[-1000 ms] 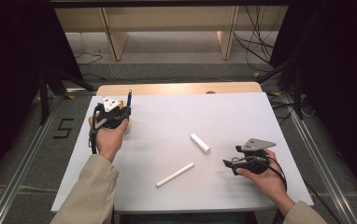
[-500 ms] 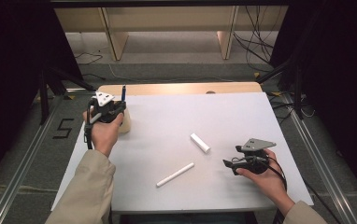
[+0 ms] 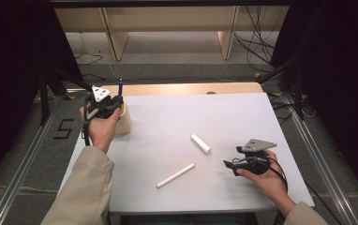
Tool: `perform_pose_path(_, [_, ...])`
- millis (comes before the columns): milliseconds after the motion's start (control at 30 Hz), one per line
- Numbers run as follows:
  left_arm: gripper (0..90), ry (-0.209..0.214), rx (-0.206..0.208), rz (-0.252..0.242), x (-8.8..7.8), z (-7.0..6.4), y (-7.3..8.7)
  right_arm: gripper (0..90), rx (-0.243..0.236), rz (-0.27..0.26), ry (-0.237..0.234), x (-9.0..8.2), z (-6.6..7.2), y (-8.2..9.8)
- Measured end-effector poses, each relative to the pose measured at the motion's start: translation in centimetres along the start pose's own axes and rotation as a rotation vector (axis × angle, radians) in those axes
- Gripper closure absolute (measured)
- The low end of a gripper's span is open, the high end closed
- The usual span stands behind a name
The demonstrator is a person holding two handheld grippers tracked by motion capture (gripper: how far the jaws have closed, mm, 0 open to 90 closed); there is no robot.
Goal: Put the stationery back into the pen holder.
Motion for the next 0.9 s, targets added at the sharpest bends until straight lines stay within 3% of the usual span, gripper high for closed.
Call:
perform_pose_path(633, [79.2,-0.005,0.005,-0.069,0.9,0.5,-1.3,23.3,0.002,0.001,-0.002,0.0,0.0,0.0])
perform_pose_path(900, [79.2,-0.015,0.012,-0.074,1.5,0.8,-1.2,23.3,0.003,0.002,-0.002,0.0,0.0,0.0])
Point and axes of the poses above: each handheld gripper's, and its own axes: x roughly forward along the jaws, y roughly out of its underside, z roughly to its left, the point moved 10 cm from there along x, roughly forward along the jaws, and after that the axes turned 10 degrees about -z, right-handed, at the moved point
